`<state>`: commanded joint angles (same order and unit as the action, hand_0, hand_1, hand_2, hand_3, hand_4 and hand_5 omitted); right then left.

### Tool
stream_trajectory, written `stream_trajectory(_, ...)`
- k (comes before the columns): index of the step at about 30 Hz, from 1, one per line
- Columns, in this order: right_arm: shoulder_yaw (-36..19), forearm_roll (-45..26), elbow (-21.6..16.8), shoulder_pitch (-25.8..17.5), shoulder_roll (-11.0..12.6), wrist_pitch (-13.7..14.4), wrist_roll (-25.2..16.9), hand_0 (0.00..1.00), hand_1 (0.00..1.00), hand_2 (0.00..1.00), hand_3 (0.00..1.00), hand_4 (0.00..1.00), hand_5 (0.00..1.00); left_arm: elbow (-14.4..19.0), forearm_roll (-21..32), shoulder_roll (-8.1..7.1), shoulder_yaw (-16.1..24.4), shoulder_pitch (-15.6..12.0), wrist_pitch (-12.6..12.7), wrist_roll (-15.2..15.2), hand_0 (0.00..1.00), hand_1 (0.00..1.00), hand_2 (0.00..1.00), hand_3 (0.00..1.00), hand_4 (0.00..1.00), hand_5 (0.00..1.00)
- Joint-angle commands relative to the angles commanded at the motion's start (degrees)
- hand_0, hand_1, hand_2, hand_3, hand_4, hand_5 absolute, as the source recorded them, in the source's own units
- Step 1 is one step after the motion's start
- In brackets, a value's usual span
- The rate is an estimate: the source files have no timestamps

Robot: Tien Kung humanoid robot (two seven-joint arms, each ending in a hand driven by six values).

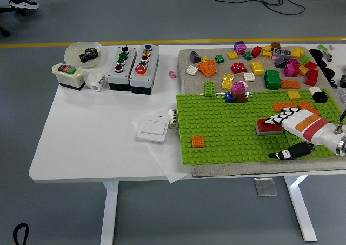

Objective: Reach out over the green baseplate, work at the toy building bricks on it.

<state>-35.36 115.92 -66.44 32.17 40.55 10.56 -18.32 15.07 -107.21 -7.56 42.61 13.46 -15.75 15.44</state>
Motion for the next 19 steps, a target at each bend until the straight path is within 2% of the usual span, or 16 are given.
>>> stream_trajectory(19, 1.0, 0.3, 0.2, -0.1, 0.1, -0.4, 0.4, 0.929, 0.830, 0.849, 0.854, 0.930, 0.726, 0.0, 0.1, -0.02, -0.1, -0.1, -0.3, -0.1, 0.768, 0.764, 0.769, 0.604, 0.680, 0.596)
